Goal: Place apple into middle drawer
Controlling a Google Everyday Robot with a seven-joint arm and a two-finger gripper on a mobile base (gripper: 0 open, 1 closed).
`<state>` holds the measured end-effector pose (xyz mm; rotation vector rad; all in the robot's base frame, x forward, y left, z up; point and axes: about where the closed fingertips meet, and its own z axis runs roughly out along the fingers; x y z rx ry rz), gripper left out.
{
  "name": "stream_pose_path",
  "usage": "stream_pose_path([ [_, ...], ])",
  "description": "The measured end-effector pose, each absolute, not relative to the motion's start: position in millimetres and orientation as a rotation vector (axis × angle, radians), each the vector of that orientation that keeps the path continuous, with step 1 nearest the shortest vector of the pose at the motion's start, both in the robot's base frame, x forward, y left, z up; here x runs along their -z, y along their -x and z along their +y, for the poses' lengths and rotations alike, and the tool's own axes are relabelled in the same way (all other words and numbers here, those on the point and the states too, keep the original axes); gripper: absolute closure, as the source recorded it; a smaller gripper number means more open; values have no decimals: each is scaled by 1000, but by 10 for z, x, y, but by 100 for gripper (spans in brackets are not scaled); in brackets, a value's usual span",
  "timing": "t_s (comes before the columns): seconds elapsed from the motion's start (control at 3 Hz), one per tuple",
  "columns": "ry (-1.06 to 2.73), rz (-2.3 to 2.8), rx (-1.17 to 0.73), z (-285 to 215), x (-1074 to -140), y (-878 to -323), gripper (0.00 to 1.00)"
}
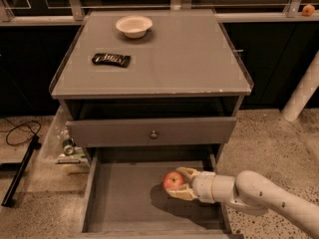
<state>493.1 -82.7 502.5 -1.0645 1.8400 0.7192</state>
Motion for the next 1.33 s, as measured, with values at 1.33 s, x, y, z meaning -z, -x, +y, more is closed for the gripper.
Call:
stream_pose_path([
  [1.33,1208,1771,-533,-626,-4310,-5554,100],
])
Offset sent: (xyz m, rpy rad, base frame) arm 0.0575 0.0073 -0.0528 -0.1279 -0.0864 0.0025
